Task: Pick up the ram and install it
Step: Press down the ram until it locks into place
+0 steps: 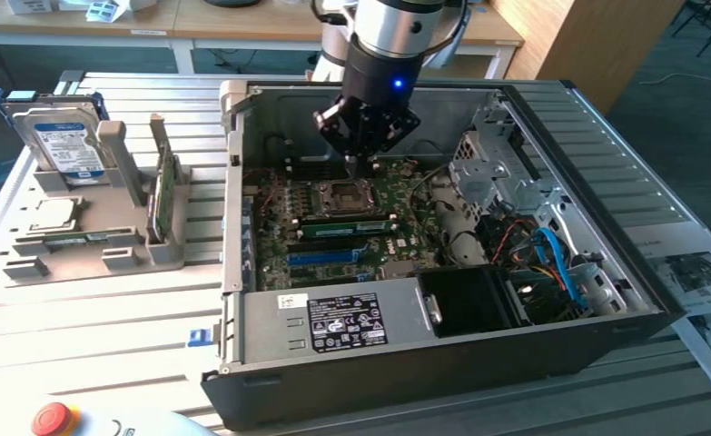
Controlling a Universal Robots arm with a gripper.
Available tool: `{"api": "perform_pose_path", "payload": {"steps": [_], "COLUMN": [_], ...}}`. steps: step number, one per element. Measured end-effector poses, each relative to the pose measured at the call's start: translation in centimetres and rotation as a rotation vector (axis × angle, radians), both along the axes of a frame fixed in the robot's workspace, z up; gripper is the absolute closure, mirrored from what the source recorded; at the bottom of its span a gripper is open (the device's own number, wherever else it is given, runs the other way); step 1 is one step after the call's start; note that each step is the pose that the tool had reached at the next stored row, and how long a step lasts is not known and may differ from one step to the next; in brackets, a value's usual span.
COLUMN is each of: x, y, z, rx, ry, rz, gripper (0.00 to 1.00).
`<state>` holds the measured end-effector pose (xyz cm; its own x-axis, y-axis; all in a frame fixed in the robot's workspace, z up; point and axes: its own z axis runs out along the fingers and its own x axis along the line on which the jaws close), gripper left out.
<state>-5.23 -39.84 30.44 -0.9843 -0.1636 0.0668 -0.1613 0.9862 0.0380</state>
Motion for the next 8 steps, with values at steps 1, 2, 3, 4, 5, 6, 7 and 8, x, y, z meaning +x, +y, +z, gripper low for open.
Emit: {"api": "perform_pose_path", "payload": {"steps": [1,2,3,4,5,6,7,8], "x": [0.00,0.00,-0.01,0.00,0.00,0.00,-0.01,0.00], "y": [0.00,0.00,0.00,0.00,0.00,0.00,0.00,0.00], "z": [0.00,0.00,0.00,0.00,0.00,0.00,0.00,0.00], "rx": [-0.0005,-0.0010,-0.0017,-0.0022,-0.0028,-0.0033,-0.0039,-0.0044], "ry": [-0.0001,-0.0002,-0.0003,-0.0004,-0.0006,-0.0008,-0.0010,-0.0013], "rz": [-0.011,-0.022,-0.033,-0.045,-0.056,-0.067,-0.077,-0.087], "gripper": [0.90,0.90,0.90,0.90,0.90,0.90,0.90,0.90]}}
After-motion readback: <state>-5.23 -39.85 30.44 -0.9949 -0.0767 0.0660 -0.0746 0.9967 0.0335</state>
